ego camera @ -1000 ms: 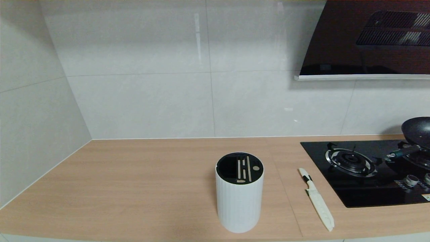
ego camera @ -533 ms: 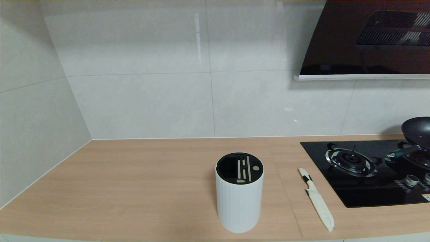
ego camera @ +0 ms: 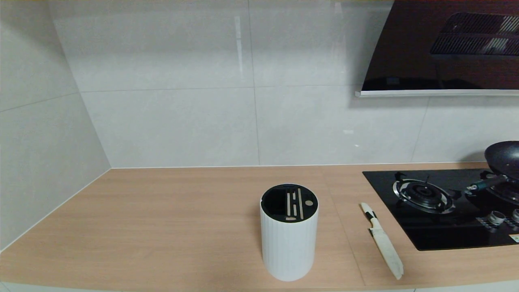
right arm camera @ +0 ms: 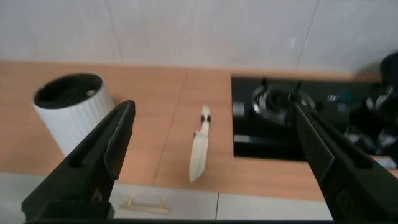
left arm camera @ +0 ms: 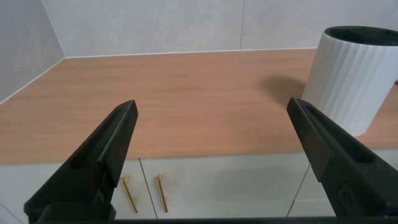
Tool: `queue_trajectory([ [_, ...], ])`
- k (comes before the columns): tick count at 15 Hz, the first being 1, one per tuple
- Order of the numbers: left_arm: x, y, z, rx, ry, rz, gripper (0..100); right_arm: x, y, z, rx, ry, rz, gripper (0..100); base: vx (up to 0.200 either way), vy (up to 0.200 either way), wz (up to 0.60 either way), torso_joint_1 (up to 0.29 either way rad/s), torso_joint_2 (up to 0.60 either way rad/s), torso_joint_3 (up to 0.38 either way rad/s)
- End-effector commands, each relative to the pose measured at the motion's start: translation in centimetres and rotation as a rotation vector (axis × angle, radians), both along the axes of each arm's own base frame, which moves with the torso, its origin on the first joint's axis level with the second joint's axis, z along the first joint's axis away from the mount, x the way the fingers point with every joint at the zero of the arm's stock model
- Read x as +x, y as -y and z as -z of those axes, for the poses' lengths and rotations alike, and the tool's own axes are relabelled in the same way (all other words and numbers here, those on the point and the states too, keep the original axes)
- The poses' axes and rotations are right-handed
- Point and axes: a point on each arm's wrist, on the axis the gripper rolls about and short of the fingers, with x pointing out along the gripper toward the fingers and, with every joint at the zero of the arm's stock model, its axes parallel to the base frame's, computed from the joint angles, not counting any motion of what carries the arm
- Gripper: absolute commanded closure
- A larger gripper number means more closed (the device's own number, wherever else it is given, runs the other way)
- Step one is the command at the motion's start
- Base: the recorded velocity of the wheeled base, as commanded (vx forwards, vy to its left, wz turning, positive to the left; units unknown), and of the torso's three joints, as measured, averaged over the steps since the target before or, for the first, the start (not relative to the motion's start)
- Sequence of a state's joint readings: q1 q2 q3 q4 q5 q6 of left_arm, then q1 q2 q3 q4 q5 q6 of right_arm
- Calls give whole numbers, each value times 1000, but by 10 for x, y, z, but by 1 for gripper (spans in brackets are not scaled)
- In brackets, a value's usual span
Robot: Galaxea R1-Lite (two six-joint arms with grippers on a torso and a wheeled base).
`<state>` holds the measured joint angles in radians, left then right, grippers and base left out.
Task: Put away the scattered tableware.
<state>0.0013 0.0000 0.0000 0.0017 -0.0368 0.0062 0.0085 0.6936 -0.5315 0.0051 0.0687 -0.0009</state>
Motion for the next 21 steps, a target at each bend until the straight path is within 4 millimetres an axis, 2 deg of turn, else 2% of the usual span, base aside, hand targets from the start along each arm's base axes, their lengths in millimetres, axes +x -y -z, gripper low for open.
queue_trajectory([
  [1, 0, 0, 0, 0, 0, 0, 0, 70, -1, -4, -5, -153, 14, 0, 0, 0, 0, 0, 0, 0],
  [3, 0, 0, 0, 0, 0, 0, 0, 115, -1, 7, -11, -208, 11, 0, 0, 0, 0, 0, 0, 0],
  [5, 0, 0, 0, 0, 0, 0, 0, 166, -5, 27, -15, -283, -2, 0, 0, 0, 0, 0, 0, 0],
  [6, 0, 0, 0, 0, 0, 0, 0, 178, -6, 34, -17, -308, -2, 0, 0, 0, 0, 0, 0, 0],
  [7, 0, 0, 0, 0, 0, 0, 0, 197, -7, 51, -18, -349, -5, 0, 0, 0, 0, 0, 0, 0],
  [8, 0, 0, 0, 0, 0, 0, 0, 218, -13, 78, -27, -396, -19, 0, 0, 0, 0, 0, 0, 0],
  [9, 0, 0, 0, 0, 0, 0, 0, 227, -14, 97, -33, -445, -19, 0, 0, 0, 0, 0, 0, 0],
  [12, 0, 0, 0, 0, 0, 0, 0, 244, -18, 134, -41, -543, -23, 0, 0, 0, 0, 0, 0, 0],
  [14, 0, 0, 0, 0, 0, 0, 0, 253, -19, 151, -41, -569, -25, 0, 0, 0, 0, 0, 0, 0],
  [15, 0, 0, 0, 0, 0, 0, 0, 262, -19, 172, -43, -581, -22, 0, 0, 0, 0, 0, 0, 0],
  [16, 0, 0, 0, 0, 0, 0, 0, 265, -19, 180, -43, -583, -22, 0, 0, 0, 0, 0, 0, 0],
  [17, 0, 0, 0, 0, 0, 0, 0, 271, -20, 199, -47, -600, -17, 0, 0, 0, 0, 0, 0, 0],
  [18, 0, 0, 0, 0, 0, 0, 0, 274, -21, 210, -50, -607, -17, 0, 0, 0, 0, 0, 0, 0],
  [21, 0, 0, 0, 0, 0, 0, 0, 281, -33, 240, -67, -610, -39, 0, 0, 0, 0, 0, 0, 0],
])
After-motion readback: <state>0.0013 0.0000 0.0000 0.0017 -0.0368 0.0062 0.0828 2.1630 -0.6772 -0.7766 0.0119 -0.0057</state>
